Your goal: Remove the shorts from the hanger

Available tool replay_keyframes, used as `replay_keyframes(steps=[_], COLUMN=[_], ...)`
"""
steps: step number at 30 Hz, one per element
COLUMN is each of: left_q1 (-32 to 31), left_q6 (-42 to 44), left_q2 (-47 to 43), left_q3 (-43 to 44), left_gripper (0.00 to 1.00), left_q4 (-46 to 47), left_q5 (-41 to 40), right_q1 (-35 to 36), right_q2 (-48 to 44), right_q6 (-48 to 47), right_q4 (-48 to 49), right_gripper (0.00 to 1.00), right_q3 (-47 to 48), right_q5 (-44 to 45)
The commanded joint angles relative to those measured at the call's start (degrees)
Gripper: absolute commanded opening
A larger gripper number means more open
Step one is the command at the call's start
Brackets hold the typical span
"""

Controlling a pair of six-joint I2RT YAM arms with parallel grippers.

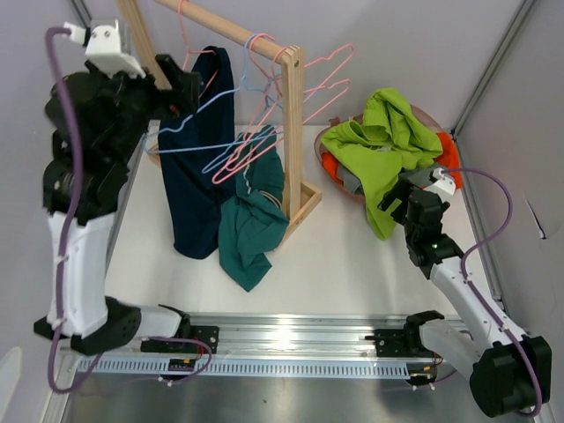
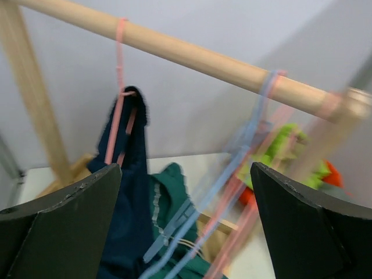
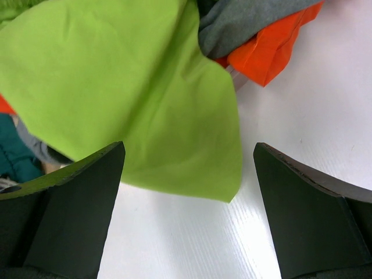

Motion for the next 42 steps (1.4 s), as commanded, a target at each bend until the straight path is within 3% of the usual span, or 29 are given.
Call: replay_keyframes(steps=[1, 6, 11, 16, 26, 30, 42], left_q1=[5.5, 15.1, 22.8, 24.7, 26.1, 26.1, 26.0], left_q6=[2.3, 0.0, -4.2, -4.4, -4.3, -3.6, -2.8], left_q2=[6.1, 14.6, 21.3, 26.8, 26.8, 27.4, 29.5], left_q3=[3.1, 8.1, 10.4, 13.6, 10.9, 10.7, 6.9], left_gripper=[0.99, 0.99, 0.99, 0.98, 0.97, 0.84, 0.59], left_q4=[4.5, 5.5, 7.7, 6.7, 8.2, 6.6, 5.5], left_q5=[-3.3, 0.5, 12.1, 22.3, 34.8, 34.0, 34.0], right_q1=[1.3, 3.0, 4.1, 4.5, 5.8, 5.8, 5.8], right_q2=[-3.0, -5.7, -7.0, -6.0, -2.4, -2.4, -2.6], right_q6=[1.4, 2.1, 2.4, 2.5, 3.0, 2.8, 2.0], right_q4=[-0.2, -2.0, -2.6, -1.2, 1.0, 0.8, 0.4], right_gripper=[0.99, 0.99, 1.0, 0.99, 0.99, 0.99, 0.99], right_q3=[-0.6, -1.2, -2.2, -3.0, -3.3, -3.3, -3.0], right_q5=[-0.8, -1.4, -1.3, -0.4, 0.6, 1.1, 1.9])
